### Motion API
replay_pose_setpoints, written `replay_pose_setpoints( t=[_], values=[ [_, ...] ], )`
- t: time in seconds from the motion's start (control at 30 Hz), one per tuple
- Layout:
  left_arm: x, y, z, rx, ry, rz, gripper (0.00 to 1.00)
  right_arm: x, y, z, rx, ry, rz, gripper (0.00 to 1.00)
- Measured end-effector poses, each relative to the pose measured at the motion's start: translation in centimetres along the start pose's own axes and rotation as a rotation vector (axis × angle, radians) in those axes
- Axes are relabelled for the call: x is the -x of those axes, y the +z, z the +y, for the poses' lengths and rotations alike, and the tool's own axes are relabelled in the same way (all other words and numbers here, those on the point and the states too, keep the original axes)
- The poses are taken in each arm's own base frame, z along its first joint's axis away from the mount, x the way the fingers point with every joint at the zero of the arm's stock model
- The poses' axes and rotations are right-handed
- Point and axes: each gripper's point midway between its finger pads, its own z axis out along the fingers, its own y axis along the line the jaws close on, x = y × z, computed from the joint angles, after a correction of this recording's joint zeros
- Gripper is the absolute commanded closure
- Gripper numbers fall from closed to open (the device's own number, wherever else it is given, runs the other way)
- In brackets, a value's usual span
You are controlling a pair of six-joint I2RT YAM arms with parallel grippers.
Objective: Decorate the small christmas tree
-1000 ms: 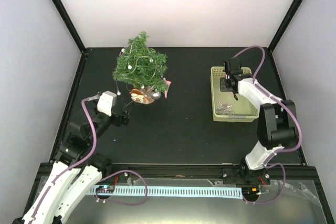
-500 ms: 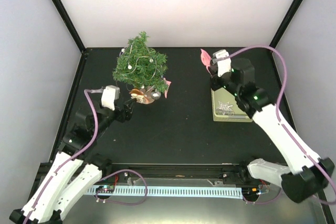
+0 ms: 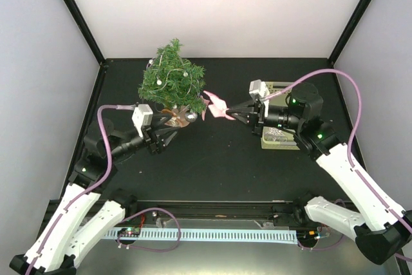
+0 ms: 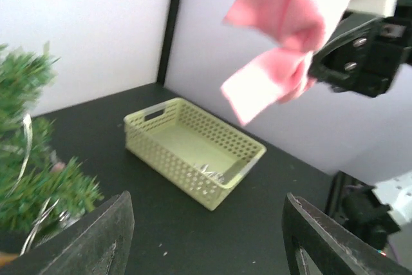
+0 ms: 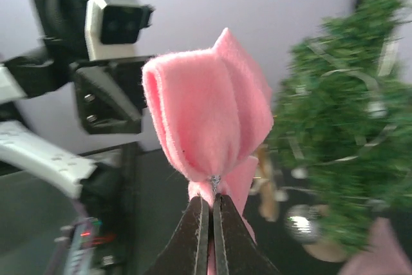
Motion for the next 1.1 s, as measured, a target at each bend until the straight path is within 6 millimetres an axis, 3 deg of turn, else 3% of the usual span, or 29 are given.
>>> replay_pose_setpoints(
  t=[0.27,0.43,0.6,0.9,1.1],
  values=[
    [3.5,-1.5,-4.7,-0.185,0.139,-0.053,0.45,-0.6,0.5,4.7,0.311,0.228,0.043,0.99],
    [3.4,-1.6,-5.4,-0.229,0.18,-0.046,0.46,-0.1,0.4,7.1,0.425,0.258,0.048,0.99],
    [3.6,-1.1,-5.6,-0.251,0.226,-0.005,0.49,-1.5,1.6,9.2,0.514,0.292,0.127,0.99],
    [4.3,-1.4,-7.4,-0.361,0.249,-0.003,0.46,-4.3,3.8,10.3,0.565,0.347,0.258,0.99],
    [3.0,-0.2,-7.5,-0.453,0.183,0.067,0.59,-3.8,3.9,10.3,0.569,0.333,0.257,0.99]
  ],
)
